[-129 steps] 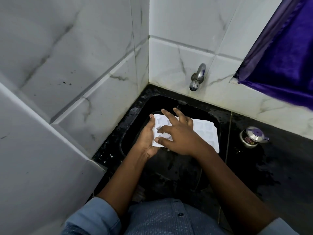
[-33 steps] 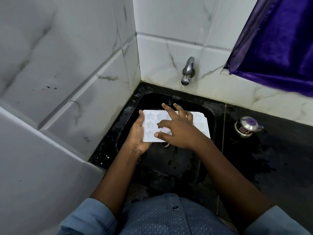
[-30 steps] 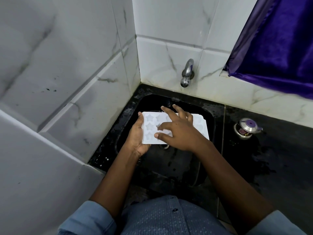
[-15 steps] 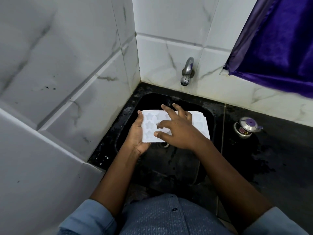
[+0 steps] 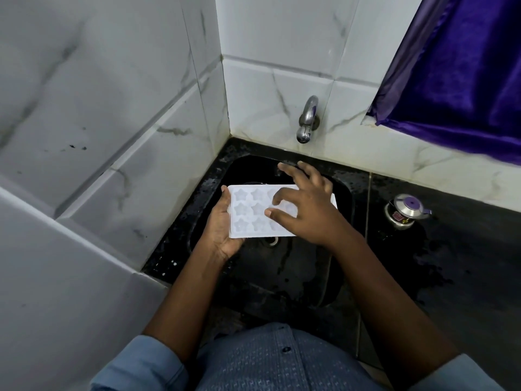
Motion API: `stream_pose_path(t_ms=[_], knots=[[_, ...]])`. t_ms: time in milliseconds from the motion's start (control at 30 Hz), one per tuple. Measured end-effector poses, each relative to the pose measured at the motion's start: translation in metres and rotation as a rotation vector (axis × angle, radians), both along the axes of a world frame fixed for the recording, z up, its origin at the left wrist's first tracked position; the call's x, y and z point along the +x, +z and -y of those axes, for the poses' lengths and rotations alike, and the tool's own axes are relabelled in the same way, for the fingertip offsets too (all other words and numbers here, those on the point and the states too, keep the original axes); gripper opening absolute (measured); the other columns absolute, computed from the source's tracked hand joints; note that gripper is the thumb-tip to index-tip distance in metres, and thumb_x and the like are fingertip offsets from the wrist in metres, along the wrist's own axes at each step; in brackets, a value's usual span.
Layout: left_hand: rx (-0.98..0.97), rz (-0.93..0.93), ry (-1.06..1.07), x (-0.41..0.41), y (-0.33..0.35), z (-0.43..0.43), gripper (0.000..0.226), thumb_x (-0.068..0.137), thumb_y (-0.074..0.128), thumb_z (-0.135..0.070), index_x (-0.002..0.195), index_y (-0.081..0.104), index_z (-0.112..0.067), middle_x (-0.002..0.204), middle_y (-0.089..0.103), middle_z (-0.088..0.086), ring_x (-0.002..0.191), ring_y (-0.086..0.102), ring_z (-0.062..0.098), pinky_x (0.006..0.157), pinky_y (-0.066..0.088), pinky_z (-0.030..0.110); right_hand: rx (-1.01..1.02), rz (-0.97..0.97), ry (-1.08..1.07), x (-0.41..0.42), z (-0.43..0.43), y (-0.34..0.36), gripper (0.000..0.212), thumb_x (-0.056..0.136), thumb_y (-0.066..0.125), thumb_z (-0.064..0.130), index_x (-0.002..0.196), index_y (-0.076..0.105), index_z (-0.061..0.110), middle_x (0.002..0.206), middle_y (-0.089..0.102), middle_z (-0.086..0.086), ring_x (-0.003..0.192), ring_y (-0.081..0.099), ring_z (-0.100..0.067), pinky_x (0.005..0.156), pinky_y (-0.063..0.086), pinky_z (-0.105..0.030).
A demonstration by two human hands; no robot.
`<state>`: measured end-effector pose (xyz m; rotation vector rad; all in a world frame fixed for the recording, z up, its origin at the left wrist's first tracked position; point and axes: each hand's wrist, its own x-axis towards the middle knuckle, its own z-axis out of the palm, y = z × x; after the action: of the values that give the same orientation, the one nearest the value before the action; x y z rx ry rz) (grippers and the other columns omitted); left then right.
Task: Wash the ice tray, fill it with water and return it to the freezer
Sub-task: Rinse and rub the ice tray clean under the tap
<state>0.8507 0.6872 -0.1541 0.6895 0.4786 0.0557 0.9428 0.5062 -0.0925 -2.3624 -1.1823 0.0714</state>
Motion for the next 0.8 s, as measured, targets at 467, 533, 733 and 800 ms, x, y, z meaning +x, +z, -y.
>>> stream_pose_path(t_ms=[467, 533, 733, 800], knots=[[0.052, -0.017, -0.004, 0.001, 0.005, -0.001, 0.081, 0.105, 0.031, -0.071, 0.148, 0.056, -0.007, 0.143, 0.064, 0.023, 0.125, 0.067, 0.040, 0.089, 0.062, 0.052, -0.227, -0.055, 0.013, -0.002, 0.005, -0.005, 0.041, 0.095, 0.052, 0.071, 0.118, 0.072, 0.043, 0.175, 0.007, 0.008, 0.159, -0.012, -0.022, 0.120, -0.002, -0.051], [0.054, -0.017, -0.006, 0.000, 0.004, -0.001, 0.083, 0.105, 0.031, -0.072, 0.150, 0.054, -0.007, 0.145, 0.062, 0.023, 0.130, 0.064, 0.042, 0.094, 0.059, 0.054, -0.144, -0.039, 0.002, -0.002, 0.005, -0.007, 0.042, 0.094, 0.050, 0.072, 0.108, 0.074, 0.040, 0.174, 0.013, 0.010, 0.159, -0.008, -0.021, 0.120, -0.001, -0.050], [0.048, -0.026, -0.009, 0.003, 0.004, -0.001, 0.082, 0.105, 0.031, -0.072, 0.150, 0.054, -0.008, 0.145, 0.062, 0.023, 0.132, 0.062, 0.041, 0.099, 0.056, 0.054, -0.205, -0.013, 0.004, 0.000, 0.004, -0.011, 0.047, 0.093, 0.046, 0.075, 0.115, 0.072, 0.043, 0.174, 0.012, 0.009, 0.159, -0.006, -0.023, 0.119, 0.000, -0.051], [0.047, -0.022, -0.005, 0.003, 0.004, -0.001, 0.082, 0.105, 0.032, -0.072, 0.150, 0.054, -0.008, 0.145, 0.063, 0.022, 0.131, 0.062, 0.042, 0.099, 0.056, 0.055, -0.153, -0.019, -0.003, 0.000, 0.006, -0.009, 0.044, 0.094, 0.047, 0.072, 0.108, 0.074, 0.040, 0.173, 0.014, 0.010, 0.159, -0.006, -0.021, 0.118, -0.002, -0.047]])
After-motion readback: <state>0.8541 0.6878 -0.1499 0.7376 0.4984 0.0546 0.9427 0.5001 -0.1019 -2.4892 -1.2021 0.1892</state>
